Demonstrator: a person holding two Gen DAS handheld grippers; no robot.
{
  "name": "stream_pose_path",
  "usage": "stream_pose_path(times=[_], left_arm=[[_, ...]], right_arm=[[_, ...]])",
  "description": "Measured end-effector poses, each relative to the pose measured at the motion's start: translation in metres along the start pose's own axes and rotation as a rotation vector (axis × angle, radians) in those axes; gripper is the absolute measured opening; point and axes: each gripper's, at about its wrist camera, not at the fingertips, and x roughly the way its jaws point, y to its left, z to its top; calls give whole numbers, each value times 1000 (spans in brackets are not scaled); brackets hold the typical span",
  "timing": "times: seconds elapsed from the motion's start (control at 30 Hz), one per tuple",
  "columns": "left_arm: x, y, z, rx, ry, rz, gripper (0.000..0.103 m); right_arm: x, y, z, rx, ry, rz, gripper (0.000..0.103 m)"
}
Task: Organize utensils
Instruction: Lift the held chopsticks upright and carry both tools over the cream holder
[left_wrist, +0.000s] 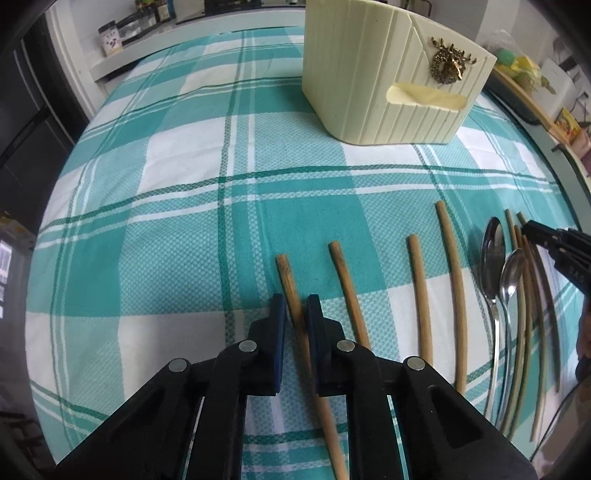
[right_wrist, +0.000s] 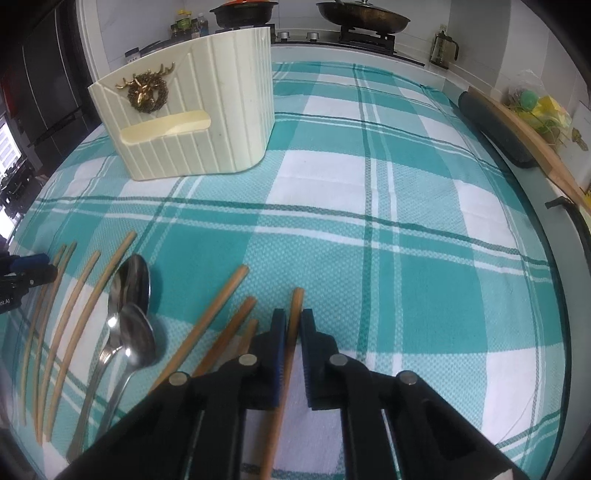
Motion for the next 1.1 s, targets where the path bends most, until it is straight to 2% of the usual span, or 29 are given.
stream_pose_path(times=[0.13, 0.2, 0.53, 0.73, 0.93, 1.1], left_arm=[[-10, 10, -6, -57, -27, -42, 5], [-27, 12, -10, -71, -67, -65, 5], [-161, 8, -21, -40, -321, -146, 5], [-214, 1, -16, -31, -429, -198, 5], [-252, -1, 22, -53, -534, -238, 5], [-285, -5, 82, -58, -652, -242, 5]], right_arm=[[-7, -2, 1, 27, -21, 32, 6], [-23, -5, -1, 46, -52, 53, 6], [-146, -11, -8, 57, -267, 135, 6], [-209, -5, -7, 34, -412, 151, 6], [-237, 1, 17, 24, -533, 139, 6], [-259, 7, 73, 19, -639, 151, 6]])
